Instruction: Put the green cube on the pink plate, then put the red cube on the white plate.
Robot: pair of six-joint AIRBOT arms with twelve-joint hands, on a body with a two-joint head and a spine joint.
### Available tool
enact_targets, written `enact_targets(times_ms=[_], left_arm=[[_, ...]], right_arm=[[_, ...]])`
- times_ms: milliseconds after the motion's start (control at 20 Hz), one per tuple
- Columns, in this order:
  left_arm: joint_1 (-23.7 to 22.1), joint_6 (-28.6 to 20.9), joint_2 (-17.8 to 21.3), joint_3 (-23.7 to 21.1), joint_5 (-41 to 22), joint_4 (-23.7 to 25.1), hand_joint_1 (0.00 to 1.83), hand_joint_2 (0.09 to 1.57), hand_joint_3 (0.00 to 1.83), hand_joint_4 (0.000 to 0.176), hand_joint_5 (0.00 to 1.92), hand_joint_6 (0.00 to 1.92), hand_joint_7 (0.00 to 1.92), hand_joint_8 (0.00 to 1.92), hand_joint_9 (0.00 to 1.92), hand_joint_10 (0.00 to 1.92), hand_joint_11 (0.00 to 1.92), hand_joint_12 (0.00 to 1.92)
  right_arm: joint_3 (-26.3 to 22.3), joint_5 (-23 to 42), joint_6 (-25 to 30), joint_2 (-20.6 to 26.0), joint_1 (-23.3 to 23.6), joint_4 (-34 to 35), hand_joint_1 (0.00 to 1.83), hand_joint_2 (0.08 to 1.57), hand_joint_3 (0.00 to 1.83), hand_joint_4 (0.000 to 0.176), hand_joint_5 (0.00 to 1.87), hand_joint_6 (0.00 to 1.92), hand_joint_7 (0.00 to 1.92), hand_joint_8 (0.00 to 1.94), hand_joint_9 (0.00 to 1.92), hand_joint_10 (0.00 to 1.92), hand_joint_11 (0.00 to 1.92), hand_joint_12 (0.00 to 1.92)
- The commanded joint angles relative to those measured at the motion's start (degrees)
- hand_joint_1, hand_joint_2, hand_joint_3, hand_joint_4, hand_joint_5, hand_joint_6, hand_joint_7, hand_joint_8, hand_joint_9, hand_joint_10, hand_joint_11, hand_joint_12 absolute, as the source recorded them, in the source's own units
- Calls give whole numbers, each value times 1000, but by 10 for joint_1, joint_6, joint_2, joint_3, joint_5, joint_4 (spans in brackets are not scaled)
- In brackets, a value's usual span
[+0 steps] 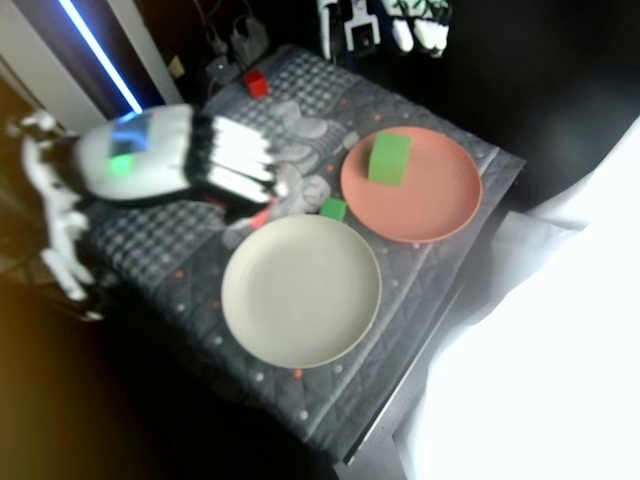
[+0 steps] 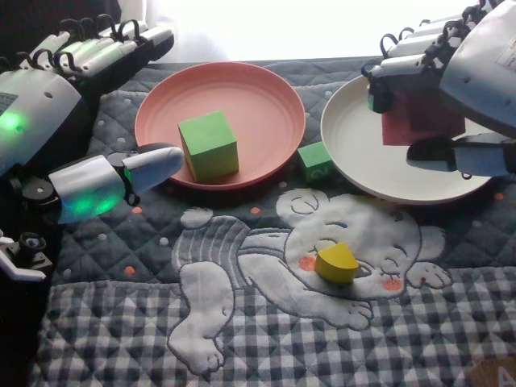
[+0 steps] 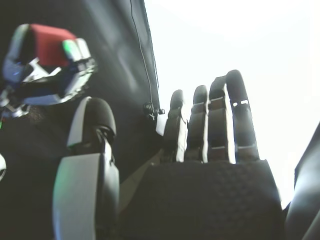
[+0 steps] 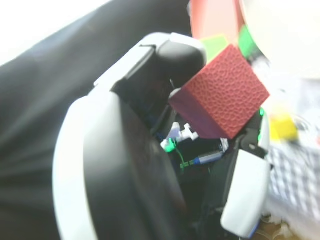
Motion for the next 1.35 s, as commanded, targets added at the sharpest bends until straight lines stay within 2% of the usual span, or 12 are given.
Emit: enact_targets(times_ms=[0, 350, 650, 750, 850, 900, 950, 1050, 1150, 1200, 1250, 1300], left_arm=[[-3, -1, 4, -1, -79, 9, 403, 1146, 0, 53, 277, 7, 251, 6, 249, 6, 0, 1148], [-2, -1, 3, -3, -93, 12, 408, 1174, 3, 17, 341, 10, 311, 4, 335, 21, 0, 1264], [0, -1, 1, -3, -93, 12, 434, 1213, 4, 48, 422, 20, 370, 10, 368, 24, 0, 1270], [1, -1, 0, -3, -94, 12, 440, 1217, 2, 50, 441, 20, 375, 7, 363, 19, 0, 1237], [3, -1, -1, -3, -95, 12, 449, 1226, 2, 68, 448, 14, 373, 3, 356, 12, 0, 1165], [3, -1, -2, -3, -96, 11, 447, 1230, 3, 75, 446, 10, 372, 2, 359, 11, 0, 1167], [4, -1, -2, -3, -96, 10, 378, 1241, 2, 38, 436, 4, 390, 4, 386, 17, 38, 1278], [9, -1, -1, -4, -105, 8, 343, 1260, 3, 21, 406, 0, 372, 0, 379, 9, 54, 1335], [13, -1, 1, -7, -117, 5, 316, 1251, 0, 25, 395, 1, 372, 0, 381, 8, 31, 1317], [15, -1, 3, -8, -126, 4, 321, 1248, 0, 20, 388, 0, 372, 0, 375, 5, 13, 1304], [15, -1, 5, -8, -134, 2, 418, 1225, 0, 8, 421, 8, 395, 5, 391, 10, 8, 1347], [15, -1, 8, -7, -143, 1, 459, 1222, 0, 5, 450, 16, 407, 7, 403, 14, 13, 1367]], right_arm=[[10, -44, -2, -3, 6, 13, 1332, 1270, 10, 0, 655, 1306, 662, 1594, 646, 1679, 663, 1920], [76, 35, -2, -44, 20, 13, 1342, 1246, 0, 0, 623, 1287, 784, 1399, 702, 1597, 630, 1757], [104, 75, -2, -75, 25, 13, 1218, 1224, 0, 0, 649, 1389, 871, 1252, 735, 1237, 646, 1572], [105, 75, -2, -76, 25, 13, 1079, 1075, 0, 0, 401, 519, 419, 384, 318, 658, 125, 1457], [105, 75, -2, -77, 25, 13, 1045, 1030, 0, 0, 211, 220, 203, 38, 90, 286, 4, 1050], [104, 75, -2, -77, 25, 13, 1024, 1017, 0, 0, 158, 127, 139, 7, 64, 192, 0, 864], [103, 75, -2, -77, 25, 13, 1024, 1007, 0, 0, 89, 70, 39, 1, 12, 39, 0, 571], [87, 69, -2, -64, 25, 13, 958, 989, 0, 35, 40, 28, 1, 0, 0, 1, 0, 178], [57, 30, -2, -36, 20, 13, 848, 1001, 0, 12, 21, 12, 0, 0, 0, 0, 0, 235], [36, -2, -2, -17, 14, 13, 810, 1019, 0, 29, 3, 2, 0, 0, 0, 0, 0, 46], [17, -39, -2, 2, 8, 13, 821, 1018, 0, 2, 0, 0, 0, 0, 0, 0, 10, 14], [-1, -70, -2, 20, 3, 13, 809, 1009, 0, 17, 24, 10, 0, 0, 0, 0, 1, 2]])
